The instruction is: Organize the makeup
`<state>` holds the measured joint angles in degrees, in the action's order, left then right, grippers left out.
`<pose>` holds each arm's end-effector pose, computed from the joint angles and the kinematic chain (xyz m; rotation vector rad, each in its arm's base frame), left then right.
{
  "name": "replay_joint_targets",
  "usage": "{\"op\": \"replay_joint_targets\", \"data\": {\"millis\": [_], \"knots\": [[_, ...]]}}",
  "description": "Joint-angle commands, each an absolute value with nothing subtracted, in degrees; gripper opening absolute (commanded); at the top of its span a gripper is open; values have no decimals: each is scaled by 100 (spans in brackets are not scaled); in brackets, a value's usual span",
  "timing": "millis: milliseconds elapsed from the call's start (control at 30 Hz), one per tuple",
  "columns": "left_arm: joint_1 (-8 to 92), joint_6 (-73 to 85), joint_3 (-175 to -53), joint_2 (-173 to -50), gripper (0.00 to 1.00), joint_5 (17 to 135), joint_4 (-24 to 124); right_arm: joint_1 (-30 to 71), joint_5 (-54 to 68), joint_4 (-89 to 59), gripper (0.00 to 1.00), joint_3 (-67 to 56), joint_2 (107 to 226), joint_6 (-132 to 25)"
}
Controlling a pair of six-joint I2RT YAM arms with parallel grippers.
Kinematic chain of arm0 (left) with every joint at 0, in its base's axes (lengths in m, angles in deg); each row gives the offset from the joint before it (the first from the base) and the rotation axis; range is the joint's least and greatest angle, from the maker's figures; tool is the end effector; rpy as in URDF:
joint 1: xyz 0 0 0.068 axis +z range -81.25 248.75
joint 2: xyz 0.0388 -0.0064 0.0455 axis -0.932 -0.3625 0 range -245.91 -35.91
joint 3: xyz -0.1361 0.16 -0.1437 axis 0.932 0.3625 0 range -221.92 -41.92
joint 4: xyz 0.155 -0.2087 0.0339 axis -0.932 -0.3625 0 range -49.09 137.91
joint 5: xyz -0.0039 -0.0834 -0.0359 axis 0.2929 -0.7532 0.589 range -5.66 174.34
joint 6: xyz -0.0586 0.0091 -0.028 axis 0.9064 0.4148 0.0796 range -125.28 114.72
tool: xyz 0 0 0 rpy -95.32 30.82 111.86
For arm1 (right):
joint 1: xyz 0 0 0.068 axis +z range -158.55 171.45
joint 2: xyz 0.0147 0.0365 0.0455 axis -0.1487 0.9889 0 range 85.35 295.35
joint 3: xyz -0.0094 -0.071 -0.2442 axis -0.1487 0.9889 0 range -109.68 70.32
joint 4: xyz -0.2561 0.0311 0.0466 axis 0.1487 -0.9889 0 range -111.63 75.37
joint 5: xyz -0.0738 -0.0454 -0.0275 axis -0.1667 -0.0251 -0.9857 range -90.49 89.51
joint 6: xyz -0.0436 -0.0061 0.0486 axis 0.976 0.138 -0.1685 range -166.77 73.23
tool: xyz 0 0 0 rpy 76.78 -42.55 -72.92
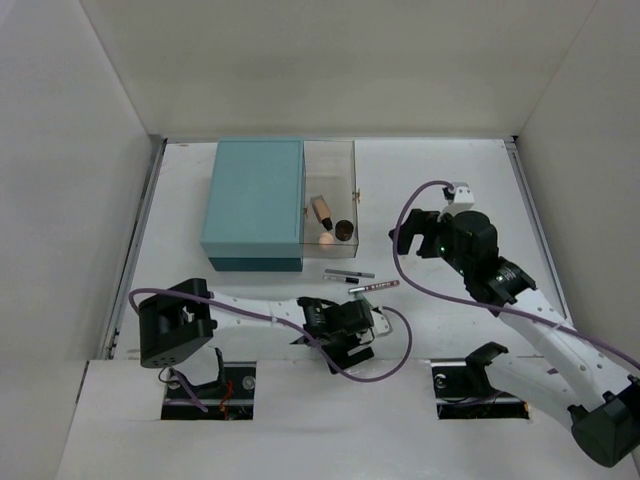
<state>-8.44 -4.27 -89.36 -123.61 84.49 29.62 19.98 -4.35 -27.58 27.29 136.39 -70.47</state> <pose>0.0671 -0.2945 0.1382 1.6491 2.1058 -0.4725 0.2079 0.1091 0.2843 -0.0375 1.9739 0.5379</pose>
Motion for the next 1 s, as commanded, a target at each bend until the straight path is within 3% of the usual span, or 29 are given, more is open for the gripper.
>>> {"op": "replay_joint_targets", "data": {"millis": [0,267,367,500,733,967], "knots": [[-758,-598,-8938,-12686,76,8294,3164,1970,-383,-2535,100,2778,13457,-7191],[-697,-625,-9157,-12679,30,8416,3174,1883,-383,-2571,100,2866,13193,-7287],[-644,-625,-9280,-12284,22,8583,3112,1883,-383,-2579,100,2892,13140,-7314],[-521,-590,-9438,-11582,17,8856,3033,1883,-383,-2553,100,2936,13123,-7322],[-197,-581,-9947,-10272,16,9225,3225,1856,-401,-2527,100,2954,13359,-7384],[1585,-590,-11150,-10778,14,9613,3990,1812,-383,-2281,100,2971,13684,-7577]]}}
